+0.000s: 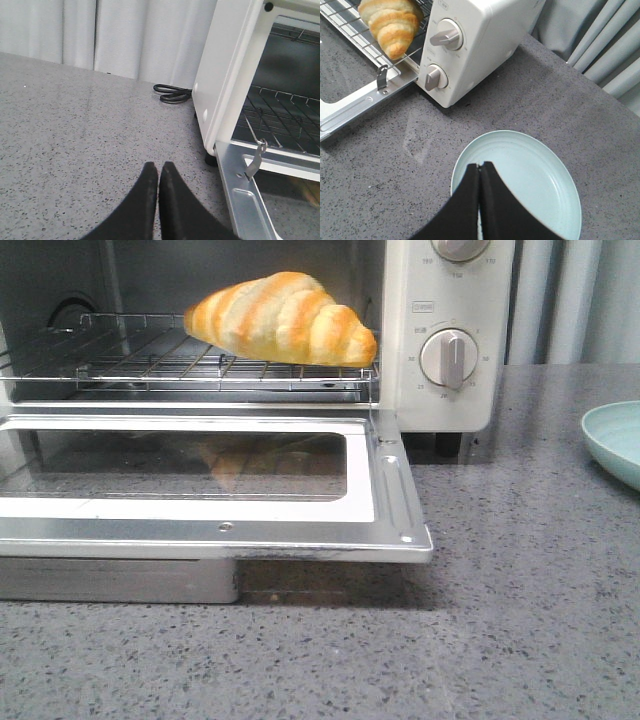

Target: Put bread in oven

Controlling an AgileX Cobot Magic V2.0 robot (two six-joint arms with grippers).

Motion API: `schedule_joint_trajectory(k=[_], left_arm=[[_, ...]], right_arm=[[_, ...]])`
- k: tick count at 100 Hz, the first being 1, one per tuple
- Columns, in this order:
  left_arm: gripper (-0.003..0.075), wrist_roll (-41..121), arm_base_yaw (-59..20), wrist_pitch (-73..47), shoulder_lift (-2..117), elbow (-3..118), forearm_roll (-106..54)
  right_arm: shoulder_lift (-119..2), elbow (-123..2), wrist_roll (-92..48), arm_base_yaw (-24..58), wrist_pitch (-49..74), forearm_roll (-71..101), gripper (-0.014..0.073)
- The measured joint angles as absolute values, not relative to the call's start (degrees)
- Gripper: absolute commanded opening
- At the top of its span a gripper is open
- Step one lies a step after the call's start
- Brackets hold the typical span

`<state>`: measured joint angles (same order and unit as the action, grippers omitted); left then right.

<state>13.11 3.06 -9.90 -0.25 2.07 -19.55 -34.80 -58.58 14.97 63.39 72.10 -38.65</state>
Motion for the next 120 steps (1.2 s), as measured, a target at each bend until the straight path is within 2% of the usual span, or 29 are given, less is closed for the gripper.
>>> schedule_joint_trajectory(k=[27,77,94,120], left_arm=[[-0.0021,13.11,3.06,-9.9,-0.25,2.07,-19.55],[-0.0021,13.11,3.06,-9.9,-0.25,2.07,-19.55],[-0.0021,13.11,3.06,-9.9,-0.25,2.07,-19.55],[-0.0021,13.11,3.06,-9.86,-0.25,2.07,-19.55]], right_arm=[[-32.0,-48.54,14.97,52.07,59.61,-28.01,-0.0076],[-26.07,-20.72,15.1,18.64,27.86,-4.63,-0.0076],[-19.96,-14.42,15.14,11.23,23.42,-3.31,-0.0076],[-10.27,-8.9,15.14,1.91,23.06,-3.07,-0.0076]])
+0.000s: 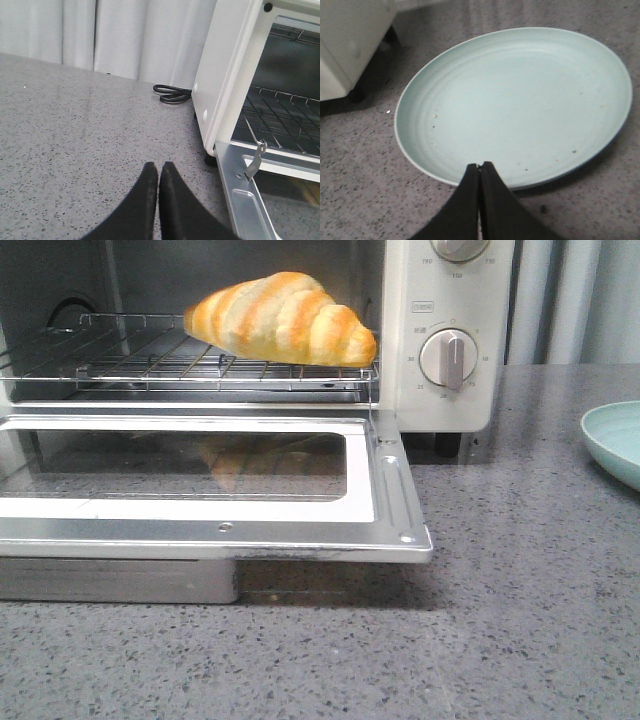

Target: Put bread in oven

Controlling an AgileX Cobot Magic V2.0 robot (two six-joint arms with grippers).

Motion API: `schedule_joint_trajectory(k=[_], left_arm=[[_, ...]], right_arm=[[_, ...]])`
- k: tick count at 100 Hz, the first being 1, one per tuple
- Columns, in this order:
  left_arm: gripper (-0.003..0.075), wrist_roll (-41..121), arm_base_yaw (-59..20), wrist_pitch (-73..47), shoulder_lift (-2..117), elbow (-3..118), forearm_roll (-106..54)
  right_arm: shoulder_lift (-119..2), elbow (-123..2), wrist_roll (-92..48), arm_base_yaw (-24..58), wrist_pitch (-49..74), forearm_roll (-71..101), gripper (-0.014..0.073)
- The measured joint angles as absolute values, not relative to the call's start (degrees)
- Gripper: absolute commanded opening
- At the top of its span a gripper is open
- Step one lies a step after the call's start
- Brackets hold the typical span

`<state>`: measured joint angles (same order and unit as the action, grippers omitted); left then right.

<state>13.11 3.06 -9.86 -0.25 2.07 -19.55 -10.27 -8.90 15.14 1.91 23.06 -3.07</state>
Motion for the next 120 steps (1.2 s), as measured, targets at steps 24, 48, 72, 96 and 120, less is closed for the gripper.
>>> schedule_joint_trajectory(k=[24,48,72,96,120], left_arm=[[-0.0021,13.11,3.06,-9.86,-0.25,2.07,-19.55],[-0.0021,13.11,3.06,-9.86,-0.25,2.07,-19.55],[-0.0021,13.11,3.06,-9.86,-0.25,2.07,-19.55],[-0.0021,13.11,3.06,-9.86,-0.25,2.07,-19.55],[-0.0021,13.11,3.06,-9.86,-0.25,2.07,-19.55]], right_arm=[[-2.78,-3.18,15.14,-1.32,22.86,-5.5,-0.0076],[-1.02,0.1,15.14,-1.32,21.03,-7.49,-0.0076],[0.35,0.48,10.8,-1.32,19.28,-8.49,-0.0076],[0.35,0.48,3.0,-1.32,18.87,-8.62,-0.0076],[0.35,0.48,-3.73,-1.32,18.82,-7.09,-0.0076]])
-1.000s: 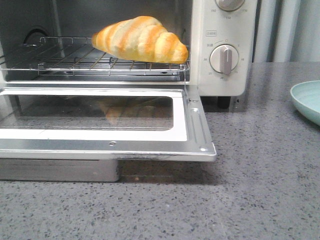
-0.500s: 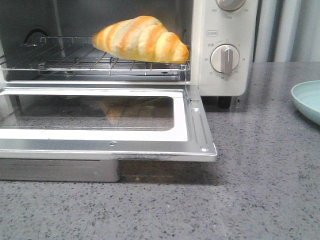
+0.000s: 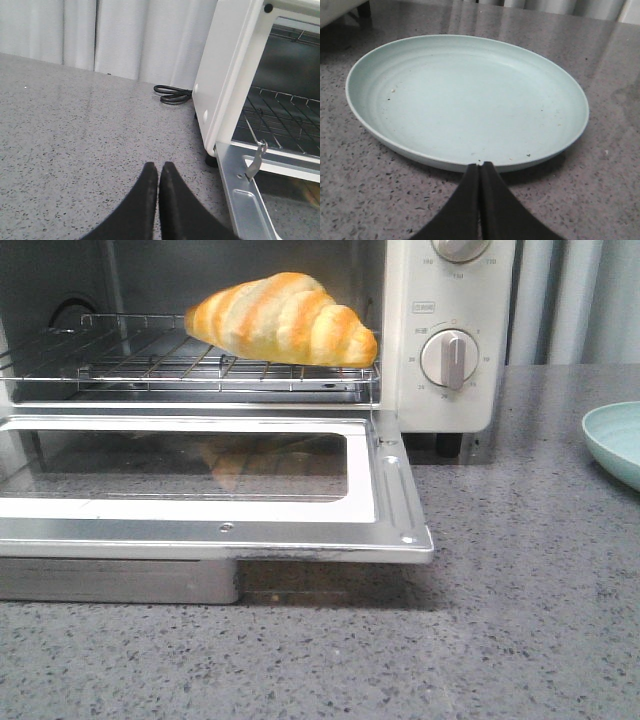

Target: Put bread in oven

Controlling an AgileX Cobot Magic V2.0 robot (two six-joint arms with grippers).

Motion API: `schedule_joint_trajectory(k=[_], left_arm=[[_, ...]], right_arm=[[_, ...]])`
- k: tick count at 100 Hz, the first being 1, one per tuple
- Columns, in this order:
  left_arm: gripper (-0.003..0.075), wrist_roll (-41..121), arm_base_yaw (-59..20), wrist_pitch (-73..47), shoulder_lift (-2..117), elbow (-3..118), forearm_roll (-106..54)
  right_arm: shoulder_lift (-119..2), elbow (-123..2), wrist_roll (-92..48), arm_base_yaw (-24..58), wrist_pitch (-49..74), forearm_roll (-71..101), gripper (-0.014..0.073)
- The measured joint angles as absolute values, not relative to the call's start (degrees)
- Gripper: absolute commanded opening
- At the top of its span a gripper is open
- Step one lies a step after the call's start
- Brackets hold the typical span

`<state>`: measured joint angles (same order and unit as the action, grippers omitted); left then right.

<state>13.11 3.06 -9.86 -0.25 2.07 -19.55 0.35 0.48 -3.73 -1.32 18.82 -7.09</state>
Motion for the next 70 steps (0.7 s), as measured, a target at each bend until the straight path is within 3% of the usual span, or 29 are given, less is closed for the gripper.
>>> schedule_joint_trajectory(k=[43,70], left_arm=[[-0.0021,13.11,3.06,-9.86,-0.25,2.07,-19.55],[-0.0021,13.11,3.06,-9.86,-0.25,2.07,-19.55]], right_arm=[[0.35,0.48,-8.02,-7.61,18.82,-3.2,-0.0076],[0.35,0.48,-8.16,-4.35,18.82,-2.97,-0.0076]])
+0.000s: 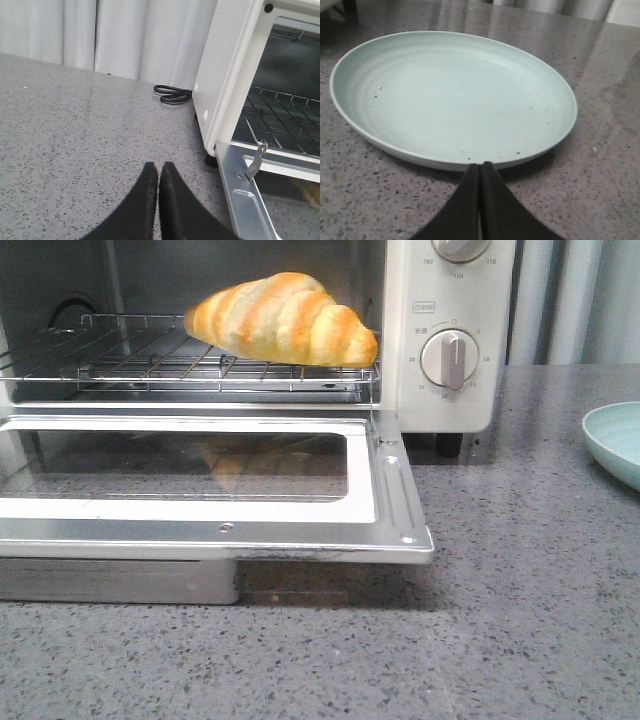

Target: Put bread in oven

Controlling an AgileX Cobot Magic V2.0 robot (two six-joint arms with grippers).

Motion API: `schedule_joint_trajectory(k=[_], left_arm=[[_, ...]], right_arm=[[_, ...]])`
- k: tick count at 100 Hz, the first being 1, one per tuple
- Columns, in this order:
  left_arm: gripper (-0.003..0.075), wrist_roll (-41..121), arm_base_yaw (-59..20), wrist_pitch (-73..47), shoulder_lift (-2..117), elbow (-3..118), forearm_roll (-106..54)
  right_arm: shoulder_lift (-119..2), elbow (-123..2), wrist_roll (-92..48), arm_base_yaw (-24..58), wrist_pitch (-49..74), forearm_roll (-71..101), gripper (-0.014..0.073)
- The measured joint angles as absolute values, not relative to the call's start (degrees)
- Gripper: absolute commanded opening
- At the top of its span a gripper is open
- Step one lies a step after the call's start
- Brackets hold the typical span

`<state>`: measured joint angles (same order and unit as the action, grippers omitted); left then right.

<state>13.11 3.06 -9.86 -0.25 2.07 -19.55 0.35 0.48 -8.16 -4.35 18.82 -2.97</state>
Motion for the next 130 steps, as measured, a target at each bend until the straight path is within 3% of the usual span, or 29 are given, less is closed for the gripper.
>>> schedule_joint_trajectory(k=[130], left_arm=[[-0.0021,13.11,3.06,-9.86,-0.25,2.07,-19.55]], right_arm=[[0.35,0.48,-3.78,-2.9,18.92,-2.84,-0.0076]])
